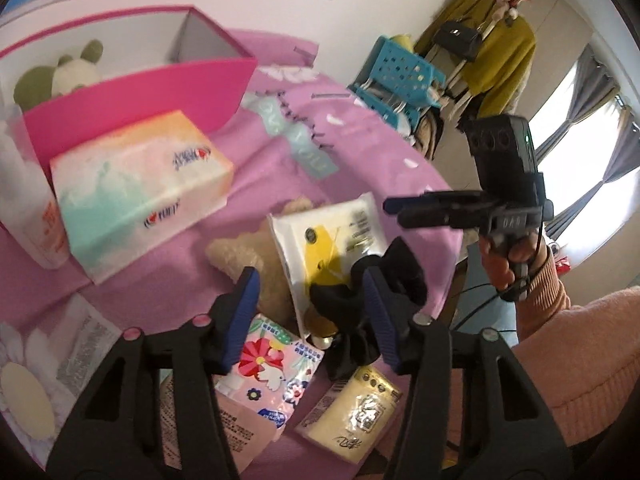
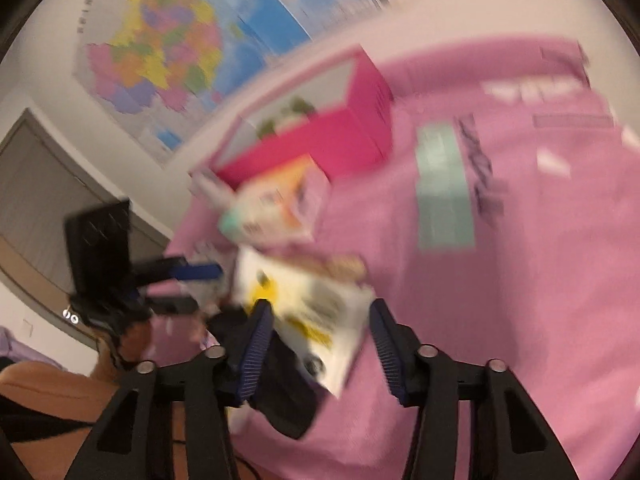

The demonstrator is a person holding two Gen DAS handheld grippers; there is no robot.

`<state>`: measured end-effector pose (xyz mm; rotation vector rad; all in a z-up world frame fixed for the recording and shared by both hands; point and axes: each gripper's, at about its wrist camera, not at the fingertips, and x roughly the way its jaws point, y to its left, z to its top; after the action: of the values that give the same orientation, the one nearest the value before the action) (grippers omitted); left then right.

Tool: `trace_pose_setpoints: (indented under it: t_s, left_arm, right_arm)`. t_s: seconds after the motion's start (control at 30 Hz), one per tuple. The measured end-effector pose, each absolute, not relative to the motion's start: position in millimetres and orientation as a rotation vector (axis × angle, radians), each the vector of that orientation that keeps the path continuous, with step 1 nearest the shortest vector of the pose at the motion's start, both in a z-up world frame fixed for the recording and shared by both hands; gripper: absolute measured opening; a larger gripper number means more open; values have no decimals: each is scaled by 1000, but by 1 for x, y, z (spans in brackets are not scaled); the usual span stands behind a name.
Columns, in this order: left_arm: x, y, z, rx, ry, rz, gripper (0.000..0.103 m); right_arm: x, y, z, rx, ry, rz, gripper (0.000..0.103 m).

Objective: Organize soft objects
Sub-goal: 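Grasp the yellow wet-wipe pack with the right tool, then carry the wet-wipe pack into the pink box and open the right tool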

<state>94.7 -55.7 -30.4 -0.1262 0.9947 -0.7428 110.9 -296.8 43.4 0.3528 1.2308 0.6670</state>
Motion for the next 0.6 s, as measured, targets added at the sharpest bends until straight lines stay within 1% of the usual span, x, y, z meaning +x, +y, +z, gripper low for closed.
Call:
trace_pose_setpoints:
  t_s: [0.03,0.07,0.13,0.17,0.2,0.4,0.6]
  left_arm:
    - [96,-58,-33,-129,1003,-743,53]
    - [97,-60,-36,-133,1011,-748,50]
    - [99,-62,-39,-139,1026,-753,43]
    - [100,-62,-41,-141,1034,-750,36]
    - [101,-63,-43,-140,1045,-748,33]
    - [105,-63,-44,-179,1061,-728,33]
    - [108,-54,-33,-212,1020,-700,33]
  right_arm:
    - [109,-296,36,359,1249,665,45]
    - [107,-297,29,367,1263,661,43]
    - [105,-297,16,415,1283,678,33]
    - [103,-297,15,419,1286,685,24]
    - [102,-296,13,413,1285,690,20]
    - [104,-294,29,361,1210,683,14]
    - [117,-284,52,287,1136,691,13]
